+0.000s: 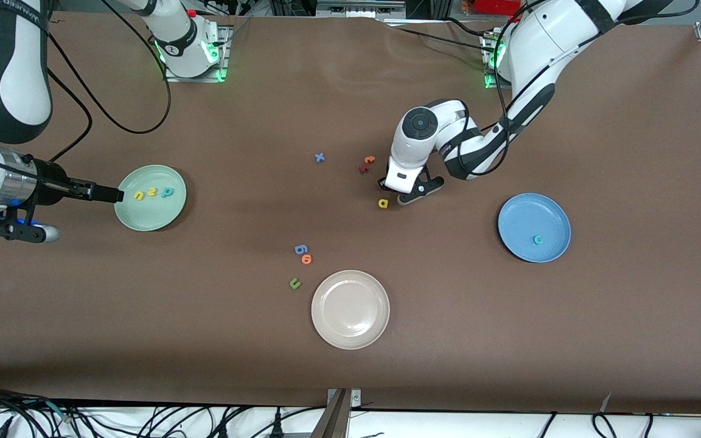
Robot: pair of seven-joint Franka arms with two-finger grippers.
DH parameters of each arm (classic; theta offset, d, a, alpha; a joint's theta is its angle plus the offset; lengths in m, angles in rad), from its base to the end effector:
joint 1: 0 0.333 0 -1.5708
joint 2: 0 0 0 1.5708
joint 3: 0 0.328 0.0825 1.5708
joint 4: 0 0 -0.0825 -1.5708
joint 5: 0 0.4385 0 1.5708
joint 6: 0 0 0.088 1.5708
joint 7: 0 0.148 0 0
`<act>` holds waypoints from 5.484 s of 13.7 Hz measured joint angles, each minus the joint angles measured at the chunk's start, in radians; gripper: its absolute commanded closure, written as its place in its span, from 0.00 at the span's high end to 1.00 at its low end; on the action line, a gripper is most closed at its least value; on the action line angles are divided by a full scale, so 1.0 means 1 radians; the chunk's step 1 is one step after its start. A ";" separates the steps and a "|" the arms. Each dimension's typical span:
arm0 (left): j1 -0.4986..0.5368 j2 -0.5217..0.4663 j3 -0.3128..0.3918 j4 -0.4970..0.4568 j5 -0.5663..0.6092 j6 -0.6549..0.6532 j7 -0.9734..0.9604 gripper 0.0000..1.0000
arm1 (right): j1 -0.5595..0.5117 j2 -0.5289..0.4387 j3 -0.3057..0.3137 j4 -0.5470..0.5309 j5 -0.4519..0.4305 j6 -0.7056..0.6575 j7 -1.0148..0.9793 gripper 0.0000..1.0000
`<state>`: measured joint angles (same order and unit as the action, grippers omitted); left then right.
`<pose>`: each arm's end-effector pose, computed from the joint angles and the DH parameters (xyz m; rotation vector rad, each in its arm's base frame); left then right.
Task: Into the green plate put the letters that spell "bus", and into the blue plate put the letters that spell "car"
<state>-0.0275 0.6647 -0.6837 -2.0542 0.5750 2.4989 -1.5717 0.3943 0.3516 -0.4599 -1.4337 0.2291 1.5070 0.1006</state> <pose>0.4566 -0.4179 0.0985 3.0162 0.7516 -0.0982 0.6789 0.0261 0.4535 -3.0382 0.2645 0.3728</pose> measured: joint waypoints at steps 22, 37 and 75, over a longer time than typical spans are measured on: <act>0.409 0.001 0.053 0.385 -0.168 -0.667 1.345 0.03 | -0.325 -0.113 0.394 -0.138 -0.225 0.187 -0.087 0.99; 0.191 0.011 -0.005 0.360 -0.269 -0.503 0.920 1.00 | -0.313 -0.183 0.433 -0.184 -0.244 0.159 0.000 0.99; 0.019 0.093 0.003 0.265 0.075 -0.207 0.354 0.05 | -0.313 -0.178 0.429 -0.187 -0.244 0.159 0.003 1.00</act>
<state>-0.0085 0.7580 -0.6809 -1.7894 0.6496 2.2915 -1.2176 0.0810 0.1734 -0.0310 -1.6205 -0.0151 1.6658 0.1041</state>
